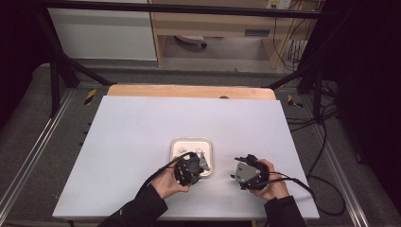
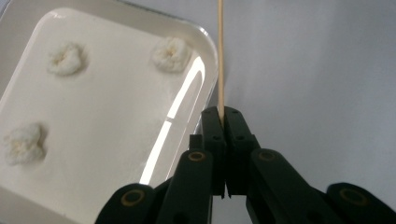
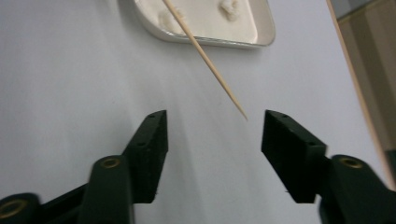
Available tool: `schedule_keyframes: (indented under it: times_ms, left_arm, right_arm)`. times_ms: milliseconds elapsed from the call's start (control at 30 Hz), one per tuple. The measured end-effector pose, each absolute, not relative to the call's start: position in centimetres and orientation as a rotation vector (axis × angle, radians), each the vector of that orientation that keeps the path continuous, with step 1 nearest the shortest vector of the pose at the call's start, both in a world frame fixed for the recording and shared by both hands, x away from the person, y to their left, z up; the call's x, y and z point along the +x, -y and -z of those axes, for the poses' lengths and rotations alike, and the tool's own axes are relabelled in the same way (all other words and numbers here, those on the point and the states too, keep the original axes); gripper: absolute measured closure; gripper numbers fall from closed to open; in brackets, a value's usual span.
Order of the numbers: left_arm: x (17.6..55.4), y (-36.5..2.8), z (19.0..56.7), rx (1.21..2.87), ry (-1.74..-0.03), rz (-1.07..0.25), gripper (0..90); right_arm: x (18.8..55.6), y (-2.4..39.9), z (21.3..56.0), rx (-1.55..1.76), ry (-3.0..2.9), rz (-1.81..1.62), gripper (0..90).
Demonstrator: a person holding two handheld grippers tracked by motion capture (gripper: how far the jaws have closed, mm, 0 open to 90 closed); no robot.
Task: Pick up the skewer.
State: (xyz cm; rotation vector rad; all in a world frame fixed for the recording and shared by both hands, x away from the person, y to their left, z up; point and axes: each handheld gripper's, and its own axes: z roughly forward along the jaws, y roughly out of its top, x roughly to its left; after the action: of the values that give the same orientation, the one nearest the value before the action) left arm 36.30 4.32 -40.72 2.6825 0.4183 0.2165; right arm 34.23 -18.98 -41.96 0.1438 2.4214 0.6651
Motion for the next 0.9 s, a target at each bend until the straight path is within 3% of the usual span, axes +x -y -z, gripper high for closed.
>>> schedule_keyframes:
  times_ms: [200,900]
  left_arm:
    - [36.2,-7.2,40.5,2.638,-0.486,-0.229,88.8]
    - [34.5,-15.9,41.1,2.361,-0.714,-0.322,88.7]
  right_arm:
    - [34.6,19.8,42.4,0.349,-2.438,-0.750,28.1]
    - [35.6,20.1,42.8,0.835,-2.473,-0.891,8.8]
